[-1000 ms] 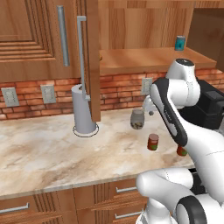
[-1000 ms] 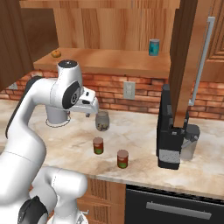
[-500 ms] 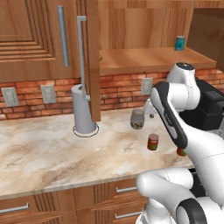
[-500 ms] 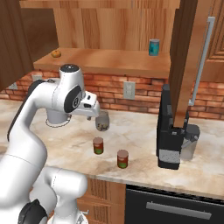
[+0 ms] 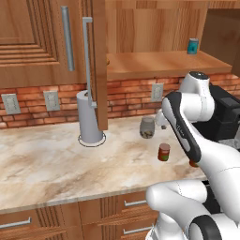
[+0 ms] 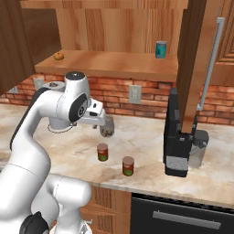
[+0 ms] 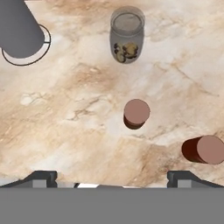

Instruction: Pick the cans from the counter and place them in their designated side in the cabinet.

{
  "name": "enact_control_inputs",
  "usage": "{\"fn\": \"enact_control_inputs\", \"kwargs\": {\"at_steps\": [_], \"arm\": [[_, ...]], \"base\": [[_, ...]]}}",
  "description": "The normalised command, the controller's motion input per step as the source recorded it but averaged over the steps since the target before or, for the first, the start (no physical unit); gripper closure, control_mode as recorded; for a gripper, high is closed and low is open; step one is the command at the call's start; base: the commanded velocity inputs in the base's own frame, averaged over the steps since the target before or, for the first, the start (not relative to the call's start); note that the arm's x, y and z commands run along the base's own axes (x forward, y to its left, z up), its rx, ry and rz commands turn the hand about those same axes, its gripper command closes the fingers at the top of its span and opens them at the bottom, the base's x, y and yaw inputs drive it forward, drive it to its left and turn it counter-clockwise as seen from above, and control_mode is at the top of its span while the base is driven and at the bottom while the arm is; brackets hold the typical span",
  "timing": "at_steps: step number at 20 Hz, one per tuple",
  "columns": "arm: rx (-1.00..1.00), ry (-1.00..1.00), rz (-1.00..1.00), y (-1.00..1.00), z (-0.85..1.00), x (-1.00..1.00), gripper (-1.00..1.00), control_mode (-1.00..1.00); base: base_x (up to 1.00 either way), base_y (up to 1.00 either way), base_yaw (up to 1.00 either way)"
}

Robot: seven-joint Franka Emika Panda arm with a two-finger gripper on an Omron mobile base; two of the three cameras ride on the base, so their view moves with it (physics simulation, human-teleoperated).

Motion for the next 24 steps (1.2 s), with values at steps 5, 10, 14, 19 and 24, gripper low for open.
{"fn": "enact_control_inputs", "kwargs": {"at_steps": [5, 10, 14, 19, 24], "arm": [[0.00, 0.00, 0.00, -0.09, -0.14, 0.00, -1.00, -1.00], [0.00, -0.01, 0.00, -0.06, -0.17, 0.00, -1.00, -1.00], [0.00, -0.03, 0.00, -0.04, -0.19, 0.00, -1.00, -1.00], [0.00, -0.01, 0.00, -0.06, -0.18, 0.00, -1.00, -1.00], [-0.01, 0.00, 0.00, -0.10, -0.16, 0.00, -1.00, -1.00]], "base": [[0.00, 0.00, 0.00], [0.00, 0.00, 0.00], [0.00, 0.00, 0.00], [0.00, 0.00, 0.00], [0.00, 0.00, 0.00]]}}
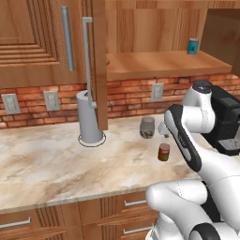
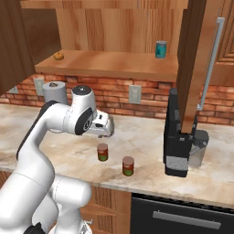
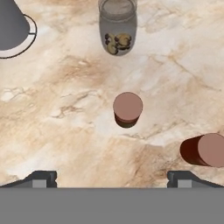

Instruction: Pick the cans from the counter and place them in their designated side in the cabinet.

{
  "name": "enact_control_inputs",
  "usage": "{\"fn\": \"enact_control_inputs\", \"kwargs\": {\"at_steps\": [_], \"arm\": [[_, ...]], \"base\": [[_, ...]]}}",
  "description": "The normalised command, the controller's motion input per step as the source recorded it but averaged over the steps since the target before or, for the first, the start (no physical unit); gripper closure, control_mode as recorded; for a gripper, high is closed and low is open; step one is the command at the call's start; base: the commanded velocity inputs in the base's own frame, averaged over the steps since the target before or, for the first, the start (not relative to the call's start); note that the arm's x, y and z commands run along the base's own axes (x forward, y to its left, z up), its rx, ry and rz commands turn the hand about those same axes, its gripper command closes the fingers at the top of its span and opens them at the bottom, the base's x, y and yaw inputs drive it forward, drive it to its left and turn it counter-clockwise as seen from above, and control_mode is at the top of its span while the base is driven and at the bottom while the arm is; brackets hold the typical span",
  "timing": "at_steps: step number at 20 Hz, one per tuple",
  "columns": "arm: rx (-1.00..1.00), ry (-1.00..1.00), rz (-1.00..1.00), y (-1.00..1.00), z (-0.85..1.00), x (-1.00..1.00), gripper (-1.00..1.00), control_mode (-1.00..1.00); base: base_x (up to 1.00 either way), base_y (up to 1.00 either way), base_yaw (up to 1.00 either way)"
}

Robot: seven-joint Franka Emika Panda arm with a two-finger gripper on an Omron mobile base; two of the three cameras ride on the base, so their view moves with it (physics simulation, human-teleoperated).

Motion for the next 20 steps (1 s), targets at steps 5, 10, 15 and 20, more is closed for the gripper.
{"fn": "enact_control_inputs", "kwargs": {"at_steps": [5, 10, 15, 20], "arm": [[-0.01, 0.00, 0.00, -0.10, -0.12, 0.03, -1.00, -1.00], [0.00, 0.00, 0.00, -0.05, -0.09, 0.14, -1.00, -1.00], [0.00, 0.00, 0.00, -0.01, -0.09, 0.17, -1.00, -1.00], [0.00, 0.03, 0.00, -0.04, -0.08, 0.11, -1.00, -1.00]], "base": [[0.00, 0.00, 0.00], [0.00, 0.00, 0.00], [0.00, 0.00, 0.00], [0.00, 0.00, 0.00]]}}
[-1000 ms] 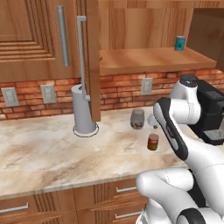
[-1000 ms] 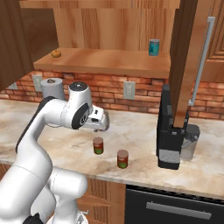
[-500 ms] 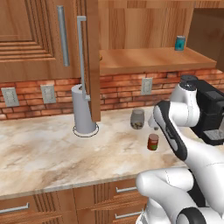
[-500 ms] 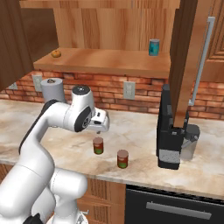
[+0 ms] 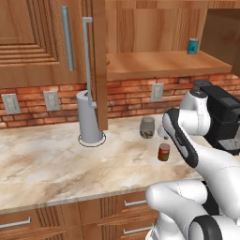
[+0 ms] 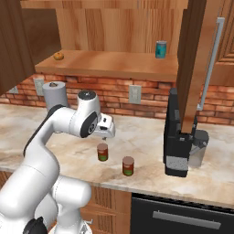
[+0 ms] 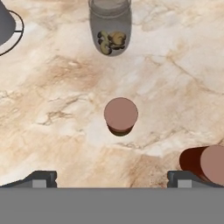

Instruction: Pick the cans from the counter and place them in their designated side in the cabinet.

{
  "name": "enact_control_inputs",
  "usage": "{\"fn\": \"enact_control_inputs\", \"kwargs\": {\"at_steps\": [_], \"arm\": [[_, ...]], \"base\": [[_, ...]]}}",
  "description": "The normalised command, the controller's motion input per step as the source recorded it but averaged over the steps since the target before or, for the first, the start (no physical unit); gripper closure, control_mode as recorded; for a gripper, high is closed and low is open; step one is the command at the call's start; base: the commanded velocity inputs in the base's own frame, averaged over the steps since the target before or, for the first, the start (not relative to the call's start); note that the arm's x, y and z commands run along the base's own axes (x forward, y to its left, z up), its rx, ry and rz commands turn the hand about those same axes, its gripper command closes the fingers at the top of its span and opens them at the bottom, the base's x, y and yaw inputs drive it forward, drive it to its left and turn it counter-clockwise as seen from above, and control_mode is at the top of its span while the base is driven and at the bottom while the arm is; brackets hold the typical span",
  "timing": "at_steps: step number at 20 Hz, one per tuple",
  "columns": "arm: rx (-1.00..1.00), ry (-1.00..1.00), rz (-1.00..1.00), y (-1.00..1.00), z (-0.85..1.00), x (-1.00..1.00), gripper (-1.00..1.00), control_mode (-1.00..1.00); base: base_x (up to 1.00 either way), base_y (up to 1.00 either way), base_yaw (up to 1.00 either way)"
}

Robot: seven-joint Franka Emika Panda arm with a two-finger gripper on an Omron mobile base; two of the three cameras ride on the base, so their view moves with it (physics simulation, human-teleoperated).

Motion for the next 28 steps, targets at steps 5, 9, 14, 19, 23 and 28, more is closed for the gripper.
{"fn": "enact_control_inputs", "kwargs": {"at_steps": [5, 9, 14, 19, 23, 28], "arm": [[0.00, 0.05, 0.00, -0.01, -0.09, 0.10, -1.00, -1.00], [0.00, 0.01, 0.00, 0.00, -0.11, 0.10, -1.00, -1.00], [0.00, 0.00, 0.00, 0.00, -0.13, 0.14, -1.00, -1.00], [0.00, 0.00, 0.00, 0.00, -0.13, 0.17, -1.00, -1.00], [0.00, 0.00, 0.00, 0.00, -0.13, 0.19, -1.00, -1.00], [0.00, 0.01, 0.00, 0.00, -0.10, 0.15, -1.00, -1.00]], "base": [[0.00, 0.00, 0.00], [0.00, 0.00, 0.00], [0.00, 0.00, 0.00], [0.00, 0.00, 0.00], [0.00, 0.00, 0.00], [0.00, 0.00, 0.00]]}}
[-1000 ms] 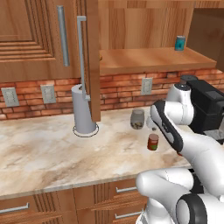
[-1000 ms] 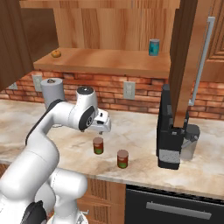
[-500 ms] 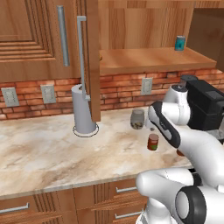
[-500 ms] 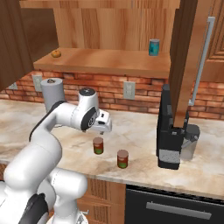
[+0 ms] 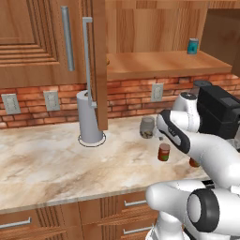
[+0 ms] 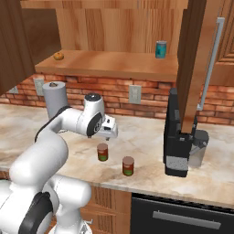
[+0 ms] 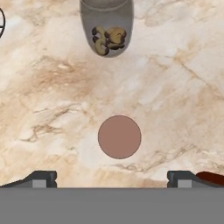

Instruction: Pick the cans from the counter and place them in their designated side in the cabinet.

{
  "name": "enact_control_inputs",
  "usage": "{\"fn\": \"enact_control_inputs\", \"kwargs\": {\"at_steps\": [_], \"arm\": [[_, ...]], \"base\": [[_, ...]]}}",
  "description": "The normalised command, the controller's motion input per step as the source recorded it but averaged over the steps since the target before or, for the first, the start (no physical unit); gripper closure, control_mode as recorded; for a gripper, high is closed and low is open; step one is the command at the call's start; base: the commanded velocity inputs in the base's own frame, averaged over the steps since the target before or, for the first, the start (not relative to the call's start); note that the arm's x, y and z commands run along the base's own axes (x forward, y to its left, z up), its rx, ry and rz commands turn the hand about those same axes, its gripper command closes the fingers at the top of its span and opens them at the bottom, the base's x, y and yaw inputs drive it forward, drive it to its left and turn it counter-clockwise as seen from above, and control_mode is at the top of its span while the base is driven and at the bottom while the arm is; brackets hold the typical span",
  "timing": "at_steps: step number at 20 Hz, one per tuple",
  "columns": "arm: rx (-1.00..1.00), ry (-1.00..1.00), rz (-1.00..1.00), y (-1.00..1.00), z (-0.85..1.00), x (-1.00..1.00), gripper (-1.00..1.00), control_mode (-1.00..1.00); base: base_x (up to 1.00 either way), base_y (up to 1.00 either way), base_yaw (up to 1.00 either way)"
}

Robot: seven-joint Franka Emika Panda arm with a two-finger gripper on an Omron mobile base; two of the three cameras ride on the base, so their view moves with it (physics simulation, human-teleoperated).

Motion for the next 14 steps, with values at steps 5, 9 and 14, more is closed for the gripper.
{"fn": "enact_control_inputs", "kwargs": {"at_steps": [5, 9, 14], "arm": [[0.00, 0.02, 0.00, 0.00, -0.12, 0.14, -1.00, -1.00], [0.00, 0.03, 0.00, 0.00, -0.14, 0.11, -1.00, -1.00], [0.00, 0.03, 0.00, -0.01, -0.15, 0.04, -1.00, -1.00]], "base": [[0.00, 0.00, 0.00], [0.00, 0.00, 0.00], [0.00, 0.00, 0.00]]}}
